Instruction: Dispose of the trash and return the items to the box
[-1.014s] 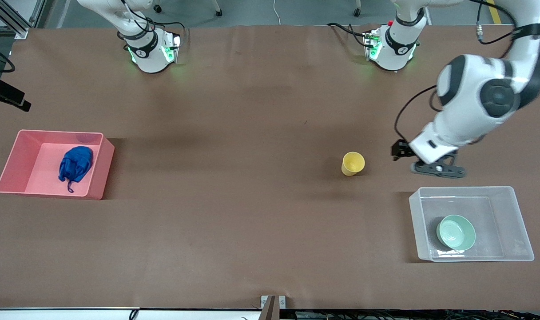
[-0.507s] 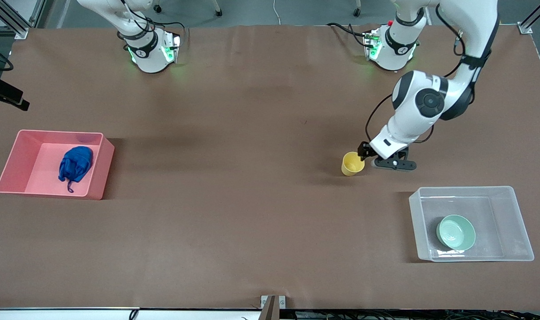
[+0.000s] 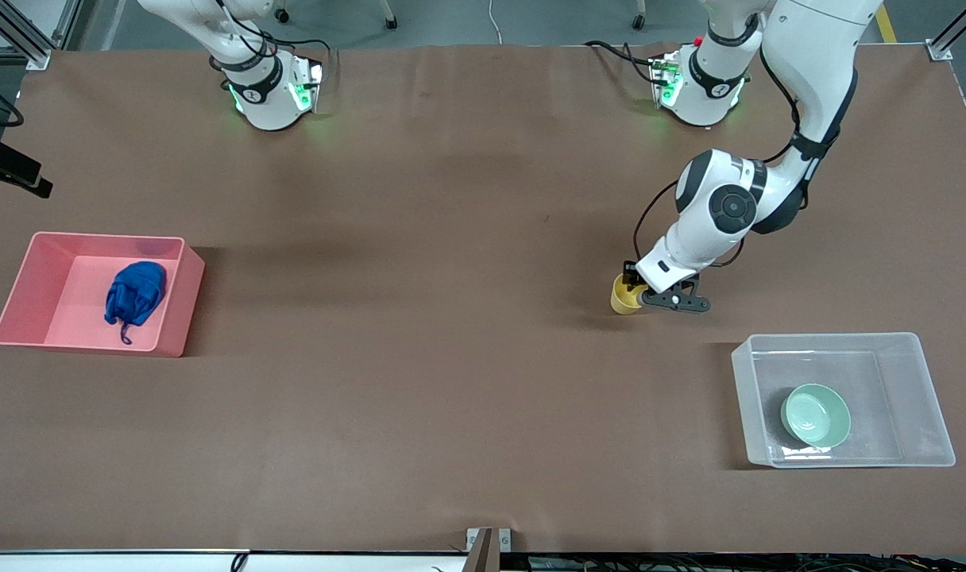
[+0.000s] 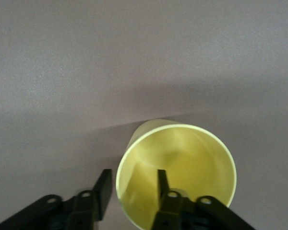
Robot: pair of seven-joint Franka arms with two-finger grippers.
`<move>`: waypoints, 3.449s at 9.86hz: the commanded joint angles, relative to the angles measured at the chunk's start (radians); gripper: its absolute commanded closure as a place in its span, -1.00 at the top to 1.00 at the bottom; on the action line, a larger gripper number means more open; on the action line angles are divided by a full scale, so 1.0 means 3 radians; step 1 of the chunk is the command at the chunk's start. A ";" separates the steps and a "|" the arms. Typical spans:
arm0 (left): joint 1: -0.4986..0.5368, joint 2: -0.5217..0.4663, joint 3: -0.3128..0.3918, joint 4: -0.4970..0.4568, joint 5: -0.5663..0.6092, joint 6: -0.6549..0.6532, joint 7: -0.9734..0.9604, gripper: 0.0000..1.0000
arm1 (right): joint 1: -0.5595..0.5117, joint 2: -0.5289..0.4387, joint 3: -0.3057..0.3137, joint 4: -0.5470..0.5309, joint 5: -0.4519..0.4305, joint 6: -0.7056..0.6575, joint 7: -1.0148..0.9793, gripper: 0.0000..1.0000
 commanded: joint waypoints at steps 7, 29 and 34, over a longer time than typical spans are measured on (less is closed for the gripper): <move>0.0522 0.0000 0.0016 0.1420 0.0059 -0.1402 0.0473 -1.00 | -0.0026 0.0001 0.0007 0.0024 0.0012 -0.0051 -0.0035 1.00; 0.1255 0.0484 0.0170 0.2698 0.0479 -0.1889 0.1652 1.00 | -0.0036 0.0001 0.0007 0.0014 0.0012 -0.0056 -0.0035 1.00; 0.1255 -0.0756 -0.0029 0.1897 0.0433 -0.2298 0.1529 1.00 | -0.0036 0.0001 0.0007 0.0014 0.0017 -0.0056 -0.0035 1.00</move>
